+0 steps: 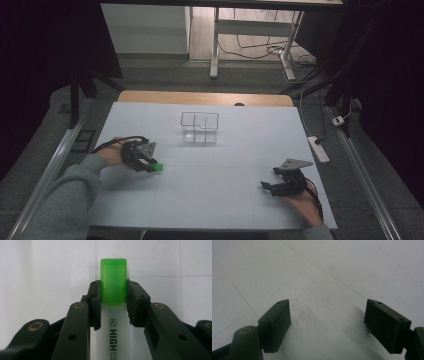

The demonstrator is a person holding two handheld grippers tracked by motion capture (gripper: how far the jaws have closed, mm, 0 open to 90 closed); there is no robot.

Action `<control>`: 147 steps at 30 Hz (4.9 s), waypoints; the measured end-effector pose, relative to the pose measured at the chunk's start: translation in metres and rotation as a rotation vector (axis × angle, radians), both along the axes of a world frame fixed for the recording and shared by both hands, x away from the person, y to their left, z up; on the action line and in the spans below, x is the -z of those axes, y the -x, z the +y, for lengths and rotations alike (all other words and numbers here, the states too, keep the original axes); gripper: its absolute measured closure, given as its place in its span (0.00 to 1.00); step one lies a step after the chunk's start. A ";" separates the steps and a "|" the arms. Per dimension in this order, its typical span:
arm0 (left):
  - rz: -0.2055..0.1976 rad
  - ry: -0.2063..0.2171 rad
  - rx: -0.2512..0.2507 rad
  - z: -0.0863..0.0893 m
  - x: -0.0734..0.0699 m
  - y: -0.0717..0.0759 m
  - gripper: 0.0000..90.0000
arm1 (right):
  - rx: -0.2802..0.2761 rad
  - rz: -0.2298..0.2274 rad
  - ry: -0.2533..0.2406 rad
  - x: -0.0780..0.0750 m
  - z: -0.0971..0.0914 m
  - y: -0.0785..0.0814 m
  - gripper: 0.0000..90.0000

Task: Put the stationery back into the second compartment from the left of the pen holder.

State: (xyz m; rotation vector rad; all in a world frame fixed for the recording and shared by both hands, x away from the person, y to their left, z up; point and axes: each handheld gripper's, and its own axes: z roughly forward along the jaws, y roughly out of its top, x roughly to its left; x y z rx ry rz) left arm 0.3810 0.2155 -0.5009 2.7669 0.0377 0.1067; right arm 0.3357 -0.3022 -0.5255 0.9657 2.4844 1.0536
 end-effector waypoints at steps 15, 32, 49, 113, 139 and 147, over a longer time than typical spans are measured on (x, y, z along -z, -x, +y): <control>-0.056 0.103 -0.119 0.000 -0.029 0.010 0.74 | -0.001 0.001 0.003 0.000 0.000 0.000 0.23; -0.091 0.269 -0.289 0.004 -0.054 0.013 0.74 | -0.003 -0.002 0.009 0.000 0.000 0.000 0.23; -0.133 0.402 -0.417 0.003 -0.067 0.020 0.74 | 0.002 -0.007 0.000 -0.001 0.000 0.001 0.23; -0.198 0.638 -0.596 -0.060 -0.095 -0.029 0.74 | 0.009 -0.024 -0.003 -0.002 -0.002 0.000 0.23; -0.197 0.696 -0.586 -0.092 -0.107 -0.055 0.74 | 0.014 -0.031 0.012 -0.001 -0.002 0.000 0.24; -0.201 0.720 -0.587 -0.103 -0.111 -0.062 0.74 | 0.016 -0.038 0.001 -0.002 -0.002 0.000 0.24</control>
